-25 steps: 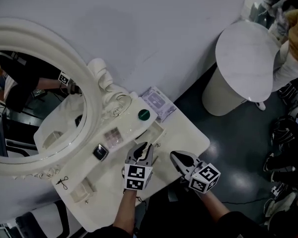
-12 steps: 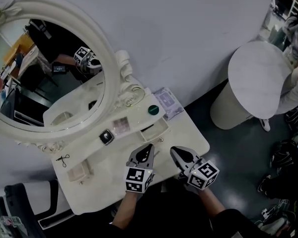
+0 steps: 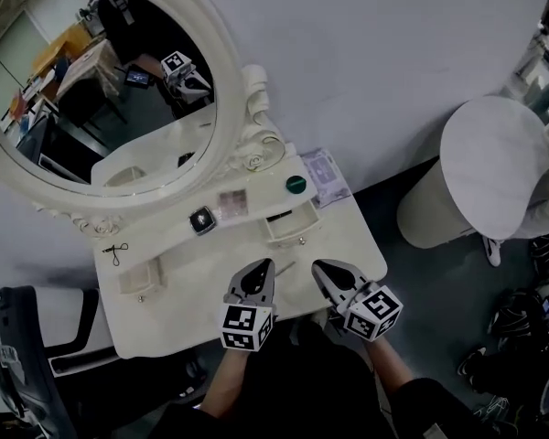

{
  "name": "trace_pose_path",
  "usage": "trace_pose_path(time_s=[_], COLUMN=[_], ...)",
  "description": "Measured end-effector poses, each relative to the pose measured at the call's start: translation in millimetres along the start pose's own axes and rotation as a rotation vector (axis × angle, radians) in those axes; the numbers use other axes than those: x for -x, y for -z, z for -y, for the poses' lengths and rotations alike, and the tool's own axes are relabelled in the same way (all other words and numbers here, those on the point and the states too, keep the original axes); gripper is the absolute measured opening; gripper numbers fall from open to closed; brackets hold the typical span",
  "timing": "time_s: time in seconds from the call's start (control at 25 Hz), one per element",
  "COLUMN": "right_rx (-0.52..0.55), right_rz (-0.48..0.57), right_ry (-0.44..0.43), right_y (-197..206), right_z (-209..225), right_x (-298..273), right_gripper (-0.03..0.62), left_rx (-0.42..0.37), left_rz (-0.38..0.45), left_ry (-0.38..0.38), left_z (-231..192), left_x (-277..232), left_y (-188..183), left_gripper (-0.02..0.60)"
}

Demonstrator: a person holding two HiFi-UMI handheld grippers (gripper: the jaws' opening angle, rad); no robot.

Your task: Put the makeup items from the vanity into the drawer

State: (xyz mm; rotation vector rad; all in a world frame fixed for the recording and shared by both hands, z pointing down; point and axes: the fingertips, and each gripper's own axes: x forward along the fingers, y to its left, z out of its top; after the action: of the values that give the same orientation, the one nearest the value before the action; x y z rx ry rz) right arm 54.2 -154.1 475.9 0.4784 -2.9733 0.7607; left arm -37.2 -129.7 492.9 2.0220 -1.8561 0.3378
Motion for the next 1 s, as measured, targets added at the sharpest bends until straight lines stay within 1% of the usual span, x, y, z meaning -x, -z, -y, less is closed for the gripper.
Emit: trace_pose_path(time_s=[0.24, 0.36, 0.52, 0.6, 0.8, 1.0], right_rx=[0.071, 0.142, 0.248, 0.316, 0.501, 0.648], right_rz=[-0.085, -0.151, -0.236, -0.290, -0.464, -0.630], right_ry=[-0.055, -0.059, -0.076, -0.097, -0.173, -0.238], right_y=[20.7, 34.8, 53.2, 62.9, 100.3, 140.2], right_z=[-23.3, -35.8, -47.0, -55.9, -68.7, -62.6], right_x=[-22.1, -34.2, -52.9, -63.6, -83.5, -97.9], right_gripper=[0.025, 0.025, 0.025, 0.025, 0.025, 0.026], left_rx=[0.025, 0.042, 0.044, 0.046, 0.057, 0.069], left_rz=[0.001, 0.009, 0.007, 0.003, -0.010, -0.025], left_ry=[-0.059, -0.077, -0.063, -0.050, -0.014, 0.006], left_z=[-24.0, -38.5, -53.2, -60.1, -74.4, -84.5], left_x=[26.9, 41.6, 51.2, 54.5, 58.2, 56.3], left_y=[24.1, 33.6, 45.5, 52.5, 67.6, 82.2], left_gripper=[0.015, 0.015, 0.015, 0.015, 0.015, 0.015])
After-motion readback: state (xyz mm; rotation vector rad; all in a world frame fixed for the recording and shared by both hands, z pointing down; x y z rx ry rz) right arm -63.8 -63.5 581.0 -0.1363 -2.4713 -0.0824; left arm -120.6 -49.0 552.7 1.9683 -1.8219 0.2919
